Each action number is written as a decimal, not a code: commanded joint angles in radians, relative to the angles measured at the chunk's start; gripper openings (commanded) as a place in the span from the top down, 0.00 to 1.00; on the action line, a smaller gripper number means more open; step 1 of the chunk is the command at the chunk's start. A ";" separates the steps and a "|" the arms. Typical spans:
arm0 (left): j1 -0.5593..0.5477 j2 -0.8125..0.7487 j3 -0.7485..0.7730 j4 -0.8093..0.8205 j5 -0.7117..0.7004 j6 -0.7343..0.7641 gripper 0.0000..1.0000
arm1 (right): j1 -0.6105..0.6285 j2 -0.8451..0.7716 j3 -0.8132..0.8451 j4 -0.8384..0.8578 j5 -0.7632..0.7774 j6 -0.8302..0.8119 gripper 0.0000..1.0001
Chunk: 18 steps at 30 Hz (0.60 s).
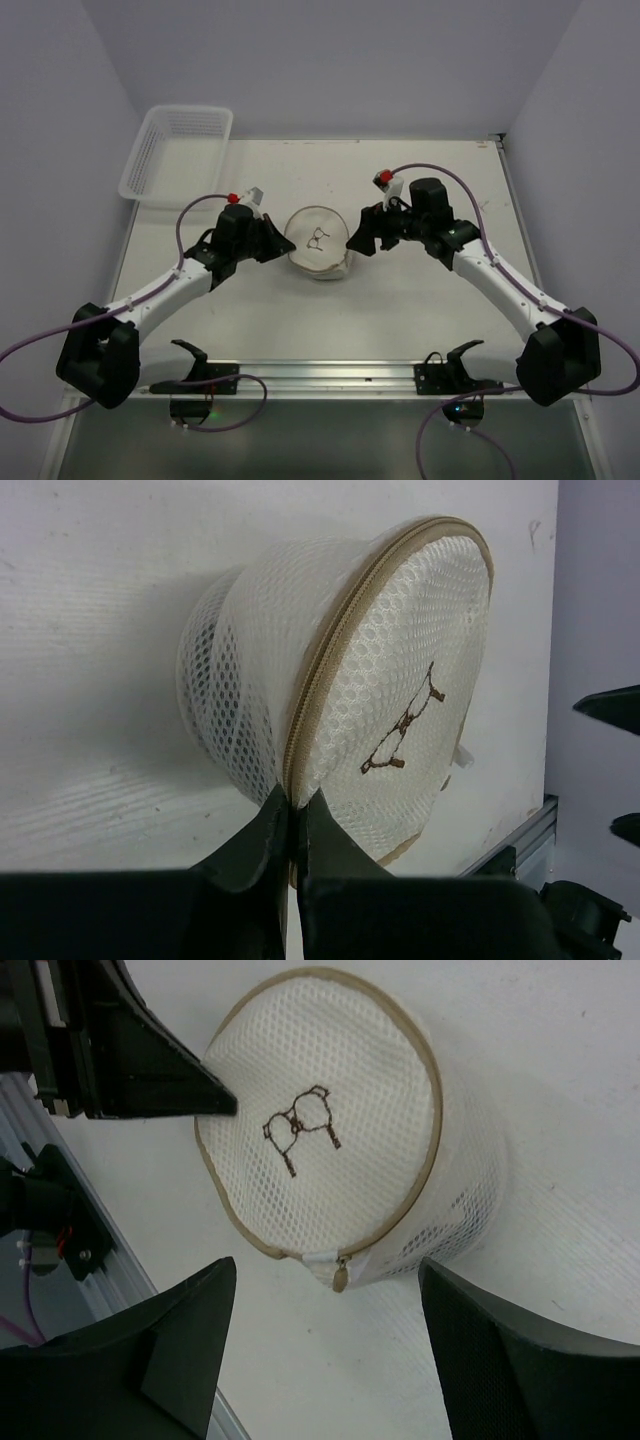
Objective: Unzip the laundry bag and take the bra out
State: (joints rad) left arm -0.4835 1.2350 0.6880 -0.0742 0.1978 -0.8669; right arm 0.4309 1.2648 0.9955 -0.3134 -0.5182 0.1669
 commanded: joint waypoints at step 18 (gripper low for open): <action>0.131 0.121 0.165 -0.064 0.218 0.163 1.00 | 0.167 -0.073 -0.314 0.451 0.250 0.174 0.55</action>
State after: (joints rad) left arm -0.3599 1.3487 0.8177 -0.1226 0.3614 -0.7280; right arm 0.5838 1.1587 0.6708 -0.0128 -0.3664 0.2981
